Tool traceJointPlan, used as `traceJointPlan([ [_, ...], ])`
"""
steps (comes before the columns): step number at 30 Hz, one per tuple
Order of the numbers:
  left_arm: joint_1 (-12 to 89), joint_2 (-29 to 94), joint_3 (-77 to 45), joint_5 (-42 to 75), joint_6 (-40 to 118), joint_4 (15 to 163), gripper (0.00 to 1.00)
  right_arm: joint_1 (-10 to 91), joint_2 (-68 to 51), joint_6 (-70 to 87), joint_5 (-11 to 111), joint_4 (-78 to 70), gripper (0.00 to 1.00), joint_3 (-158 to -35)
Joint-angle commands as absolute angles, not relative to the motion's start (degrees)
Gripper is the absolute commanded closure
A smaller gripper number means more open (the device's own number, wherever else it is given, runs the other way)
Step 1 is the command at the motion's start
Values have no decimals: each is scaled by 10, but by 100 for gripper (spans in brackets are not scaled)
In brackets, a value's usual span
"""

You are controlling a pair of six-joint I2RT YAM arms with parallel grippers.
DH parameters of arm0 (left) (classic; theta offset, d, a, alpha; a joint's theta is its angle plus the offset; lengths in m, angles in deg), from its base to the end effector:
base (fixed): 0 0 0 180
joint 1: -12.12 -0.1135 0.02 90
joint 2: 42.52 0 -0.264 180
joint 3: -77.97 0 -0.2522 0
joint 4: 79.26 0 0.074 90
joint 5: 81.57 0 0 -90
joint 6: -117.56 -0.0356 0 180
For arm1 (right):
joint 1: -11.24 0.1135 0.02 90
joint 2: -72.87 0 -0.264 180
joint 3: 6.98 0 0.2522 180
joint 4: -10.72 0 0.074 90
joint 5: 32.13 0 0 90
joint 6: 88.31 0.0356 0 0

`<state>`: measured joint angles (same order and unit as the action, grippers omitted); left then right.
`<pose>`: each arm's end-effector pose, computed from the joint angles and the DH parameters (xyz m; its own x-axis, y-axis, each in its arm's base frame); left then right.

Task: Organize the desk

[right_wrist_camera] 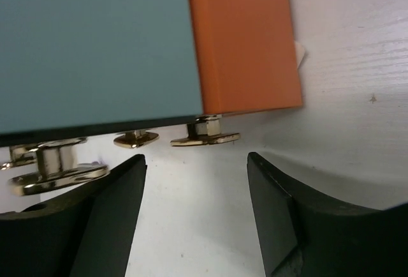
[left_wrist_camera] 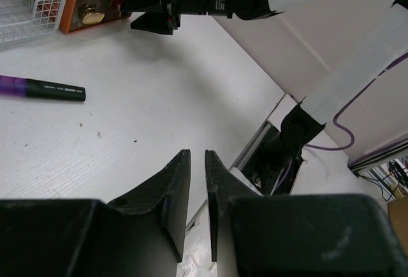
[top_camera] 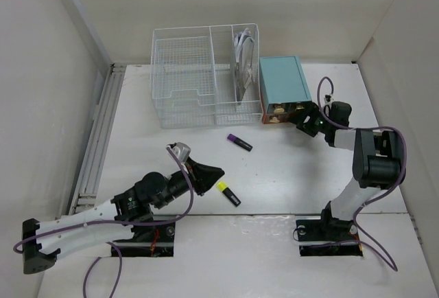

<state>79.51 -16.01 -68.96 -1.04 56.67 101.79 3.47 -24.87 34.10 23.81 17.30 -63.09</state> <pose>0.0602 -0.1293 0.2746 -0.3680 -0.3645 -0.8554 0.7655 0.4034 -0.5012 0.3285 -0.0247 0.1481 -0.6638 0.5387 -0.5187 0.0160 0.7037 0.7103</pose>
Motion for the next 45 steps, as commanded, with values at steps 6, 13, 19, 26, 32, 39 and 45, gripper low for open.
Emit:
traceJointPlan([
  [6, 795, -162, -694, -4, 566, 1055, 87, 38, -269, 406, 267, 334, 30, -599],
  [13, 795, -162, -688, 2, 566, 1055, 86, 43, -280, 427, 286, 394, 30, -582],
  [19, 795, -168, -699, 9, 576, 1061, 86, 54, -279, 433, 316, 399, 31, -577],
  [26, 795, -184, -699, 9, 576, 1061, 86, 54, -298, 451, 323, 433, 37, -588],
  [32, 795, -190, -704, 14, 581, 1061, 86, 60, -303, 456, 334, 453, 41, -593],
  [39, 795, -196, -710, 20, 587, 1061, 86, 54, -303, 467, 335, 479, 56, -576],
  [45, 795, -201, -715, 26, 587, 1067, 86, 37, -279, 467, 330, 467, 65, -565],
])
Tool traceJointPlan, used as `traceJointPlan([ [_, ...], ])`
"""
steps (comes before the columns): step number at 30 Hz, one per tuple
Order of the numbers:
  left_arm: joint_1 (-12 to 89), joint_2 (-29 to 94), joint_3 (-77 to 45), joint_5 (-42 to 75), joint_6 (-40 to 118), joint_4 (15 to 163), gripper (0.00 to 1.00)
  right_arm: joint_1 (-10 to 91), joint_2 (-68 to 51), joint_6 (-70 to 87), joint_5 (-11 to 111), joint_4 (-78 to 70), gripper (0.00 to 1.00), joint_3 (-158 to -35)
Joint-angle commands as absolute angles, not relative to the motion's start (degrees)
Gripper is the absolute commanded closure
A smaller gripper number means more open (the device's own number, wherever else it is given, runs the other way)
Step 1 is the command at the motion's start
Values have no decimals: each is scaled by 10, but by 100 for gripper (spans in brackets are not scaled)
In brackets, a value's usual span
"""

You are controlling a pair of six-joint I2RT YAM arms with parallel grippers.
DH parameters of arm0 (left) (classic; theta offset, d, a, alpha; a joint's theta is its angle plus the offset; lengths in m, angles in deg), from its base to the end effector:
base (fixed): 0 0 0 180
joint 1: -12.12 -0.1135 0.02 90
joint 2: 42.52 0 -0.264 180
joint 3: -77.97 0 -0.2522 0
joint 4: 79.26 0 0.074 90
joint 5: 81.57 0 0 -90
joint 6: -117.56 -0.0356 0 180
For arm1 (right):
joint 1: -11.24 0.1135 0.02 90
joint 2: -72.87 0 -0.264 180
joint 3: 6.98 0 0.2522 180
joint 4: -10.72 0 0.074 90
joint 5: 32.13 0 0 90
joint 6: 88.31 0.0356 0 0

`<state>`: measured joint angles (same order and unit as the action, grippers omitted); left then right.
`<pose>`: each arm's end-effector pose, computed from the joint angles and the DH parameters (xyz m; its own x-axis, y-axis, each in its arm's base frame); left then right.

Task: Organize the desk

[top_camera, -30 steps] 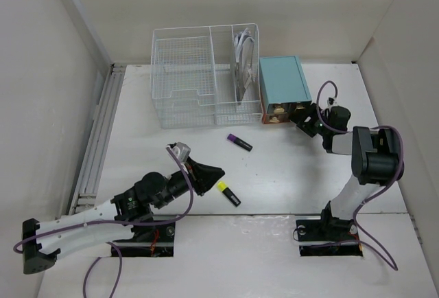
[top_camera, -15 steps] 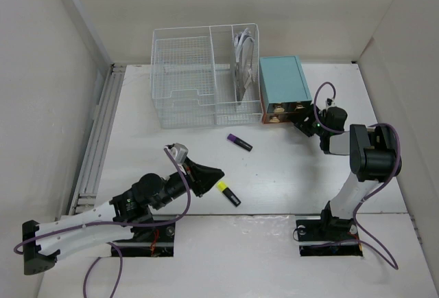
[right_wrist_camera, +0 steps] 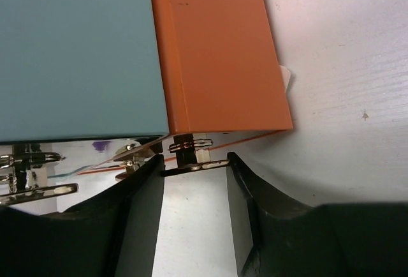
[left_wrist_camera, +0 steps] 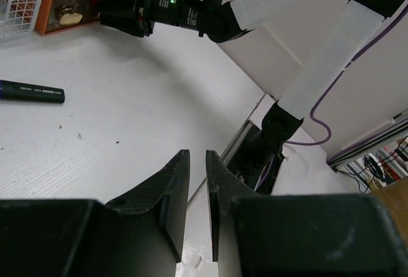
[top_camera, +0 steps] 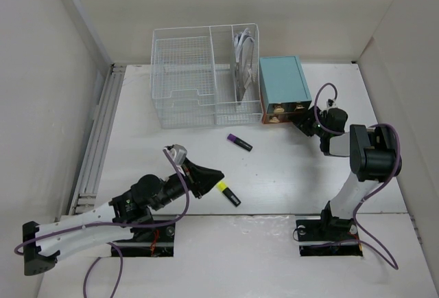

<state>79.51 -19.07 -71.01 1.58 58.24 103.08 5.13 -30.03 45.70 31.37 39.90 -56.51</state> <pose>0.0560 -0.1235 0.2706 -0.3877 -0.3867 -0.8367 0.7832 0.3405 -0.5203 0.3258 -0.0189 0.1251 -0.5080 0.6797 -0.5290 0.0605 0.6409 0.7653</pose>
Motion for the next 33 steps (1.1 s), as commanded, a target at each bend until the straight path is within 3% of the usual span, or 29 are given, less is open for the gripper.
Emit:
traceJointPlan([
  [1, 795, -201, -715, 26, 587, 1067, 86, 31, -273, 467, 321, 459, 65, -565],
  [16, 795, -228, -715, 37, 592, 1055, 86, -15, -120, 315, 229, 215, 65, -499],
  [23, 795, -217, -710, 42, 592, 1055, 86, -20, -114, 263, 222, 123, 62, -507],
  [24, 795, -217, -710, 42, 592, 1055, 86, -20, -114, 263, 222, 123, 60, -507],
  [25, 795, -211, -710, 42, 592, 1055, 86, -20, -114, 263, 222, 113, 49, -507],
  [31, 795, -199, -710, 42, 586, 1067, 86, -31, -72, 231, 152, 56, 33, -520],
  [33, 795, -189, -710, 47, 586, 1072, 86, -31, -60, 209, 134, 23, 33, -541],
])
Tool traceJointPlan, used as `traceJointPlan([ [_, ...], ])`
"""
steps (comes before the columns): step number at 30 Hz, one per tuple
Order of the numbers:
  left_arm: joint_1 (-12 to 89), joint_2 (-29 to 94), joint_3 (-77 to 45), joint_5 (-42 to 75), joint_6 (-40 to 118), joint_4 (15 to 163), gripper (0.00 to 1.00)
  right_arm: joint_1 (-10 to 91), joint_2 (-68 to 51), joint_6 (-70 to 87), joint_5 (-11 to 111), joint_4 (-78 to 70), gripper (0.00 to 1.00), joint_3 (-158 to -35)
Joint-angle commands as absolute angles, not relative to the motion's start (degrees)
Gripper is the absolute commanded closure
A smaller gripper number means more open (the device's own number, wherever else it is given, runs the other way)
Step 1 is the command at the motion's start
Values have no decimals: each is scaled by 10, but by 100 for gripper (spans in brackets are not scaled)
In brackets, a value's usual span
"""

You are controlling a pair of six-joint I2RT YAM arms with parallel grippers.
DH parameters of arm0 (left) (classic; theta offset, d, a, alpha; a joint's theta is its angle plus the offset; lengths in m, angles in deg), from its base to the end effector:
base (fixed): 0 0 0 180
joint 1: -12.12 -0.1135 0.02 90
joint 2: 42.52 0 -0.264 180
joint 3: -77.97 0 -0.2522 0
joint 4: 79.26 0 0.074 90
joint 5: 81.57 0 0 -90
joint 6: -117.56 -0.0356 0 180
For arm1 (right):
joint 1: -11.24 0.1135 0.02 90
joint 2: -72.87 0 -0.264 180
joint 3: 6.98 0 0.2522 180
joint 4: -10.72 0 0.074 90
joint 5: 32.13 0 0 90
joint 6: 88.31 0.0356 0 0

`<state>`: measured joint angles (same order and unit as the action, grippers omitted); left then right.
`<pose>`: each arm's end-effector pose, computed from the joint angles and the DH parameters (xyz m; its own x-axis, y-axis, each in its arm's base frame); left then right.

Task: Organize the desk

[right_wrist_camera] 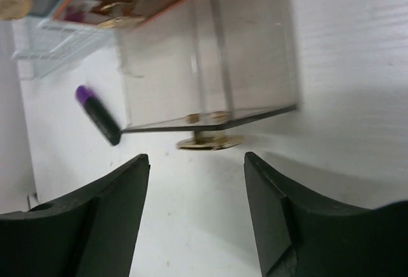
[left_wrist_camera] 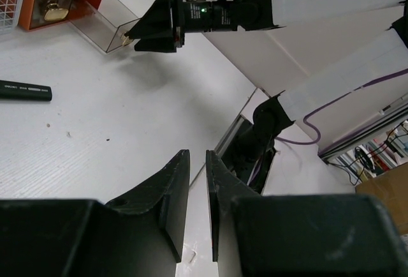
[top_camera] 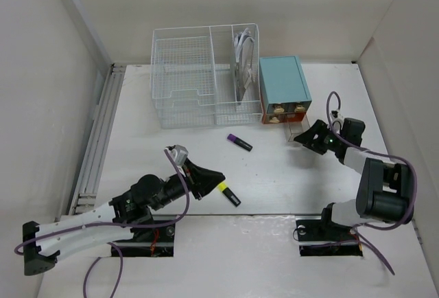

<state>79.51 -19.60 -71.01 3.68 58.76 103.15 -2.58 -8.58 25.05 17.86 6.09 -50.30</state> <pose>0.0543 -0.1227 0.2718 -0.4004 -0.3814 -0.8332 0.7965 0.3048 -0.5223 0.2516 -0.0383 0.1501 -0.7144 0.4885 -0.5009 0.0086 0.7220 0.6918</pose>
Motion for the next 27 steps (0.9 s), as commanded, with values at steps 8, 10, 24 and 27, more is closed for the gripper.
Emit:
traceJointPlan([
  [8, 795, -165, -710, 58, 581, 1093, 86, 57, 83, 87, 26, -168, 46, -635],
  [10, 795, -149, -716, 46, 581, 1074, 87, 145, 93, 52, 48, -192, 68, -673],
  [24, 801, -230, -740, -73, 755, 838, 89, 458, -210, -267, 441, -348, 40, -961],
  [27, 801, -221, -732, -73, 769, 801, 73, 474, -268, -273, 473, -369, 35, -997],
])
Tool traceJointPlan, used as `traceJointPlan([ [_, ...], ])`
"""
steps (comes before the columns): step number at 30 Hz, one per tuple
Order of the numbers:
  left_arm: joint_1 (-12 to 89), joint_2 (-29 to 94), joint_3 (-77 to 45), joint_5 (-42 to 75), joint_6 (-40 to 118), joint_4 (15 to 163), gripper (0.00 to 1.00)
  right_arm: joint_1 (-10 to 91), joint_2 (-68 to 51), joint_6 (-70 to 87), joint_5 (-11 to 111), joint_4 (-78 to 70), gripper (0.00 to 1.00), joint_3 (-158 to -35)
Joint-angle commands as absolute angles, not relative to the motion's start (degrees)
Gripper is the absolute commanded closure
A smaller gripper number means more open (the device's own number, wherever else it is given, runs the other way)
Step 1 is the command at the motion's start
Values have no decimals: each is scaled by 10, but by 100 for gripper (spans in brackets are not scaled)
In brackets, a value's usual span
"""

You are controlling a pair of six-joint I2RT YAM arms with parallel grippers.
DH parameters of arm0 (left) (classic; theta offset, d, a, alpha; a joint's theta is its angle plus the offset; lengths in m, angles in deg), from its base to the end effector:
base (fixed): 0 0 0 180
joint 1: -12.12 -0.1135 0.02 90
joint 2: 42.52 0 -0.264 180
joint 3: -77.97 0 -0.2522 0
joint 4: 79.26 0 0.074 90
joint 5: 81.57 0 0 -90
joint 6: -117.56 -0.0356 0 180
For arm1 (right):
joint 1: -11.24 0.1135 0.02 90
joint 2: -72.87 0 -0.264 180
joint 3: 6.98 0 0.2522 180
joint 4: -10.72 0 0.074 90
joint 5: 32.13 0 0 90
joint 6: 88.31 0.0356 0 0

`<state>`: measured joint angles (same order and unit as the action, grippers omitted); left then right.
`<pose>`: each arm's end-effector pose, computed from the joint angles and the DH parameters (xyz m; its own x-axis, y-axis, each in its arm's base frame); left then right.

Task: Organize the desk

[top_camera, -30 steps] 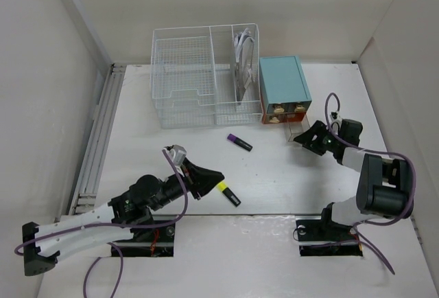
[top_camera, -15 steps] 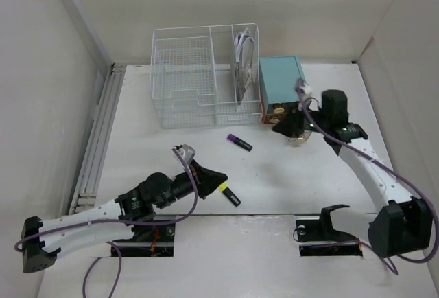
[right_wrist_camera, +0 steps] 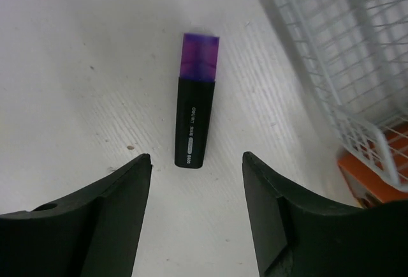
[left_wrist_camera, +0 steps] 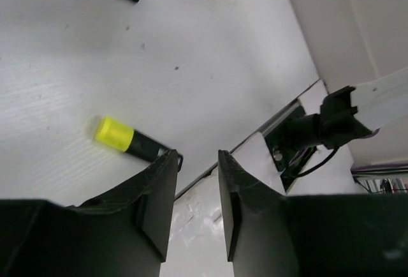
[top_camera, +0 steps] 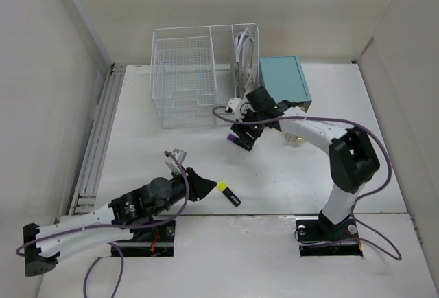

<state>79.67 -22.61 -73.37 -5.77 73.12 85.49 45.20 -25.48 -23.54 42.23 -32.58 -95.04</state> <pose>0.0573 -0.1158 0.2295 -0.6035 -0.3519 -0.7155 0.5313 0.4916 -0.6900 0.3022 0.2151 0.2425 -0.3180 -0.7090 -0.6294 -0.8912 0.4500 -0.0567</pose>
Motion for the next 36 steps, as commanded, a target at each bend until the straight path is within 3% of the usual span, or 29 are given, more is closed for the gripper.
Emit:
traceJointPlan([
  [1, 801, -198, -725, -73, 779, 777, 70, 479, -282, -278, 482, -375, 35, -1017],
  [10, 801, -147, -681, -68, 777, 750, 58, 501, -364, -284, 507, -389, 30, -1052],
  [15, 801, -156, -675, -62, 765, 745, 58, 501, -387, -284, 507, -389, 29, -1058],
  [23, 801, -75, -620, -62, 742, 734, 68, 501, -431, -289, 501, -394, 29, -1081],
  [26, 801, -48, -602, -62, 735, 734, 69, 501, -442, -289, 493, -406, 33, -1081],
  [30, 801, -11, -579, -56, 713, 734, 70, 501, -447, -289, 473, -412, 50, -1074],
  [31, 801, -2, -573, -56, 706, 734, 72, 501, -447, -289, 473, -412, 62, -1074],
  [36, 801, 70, -521, -37, 652, 734, 74, 501, -419, -301, 449, -420, 91, -1059],
])
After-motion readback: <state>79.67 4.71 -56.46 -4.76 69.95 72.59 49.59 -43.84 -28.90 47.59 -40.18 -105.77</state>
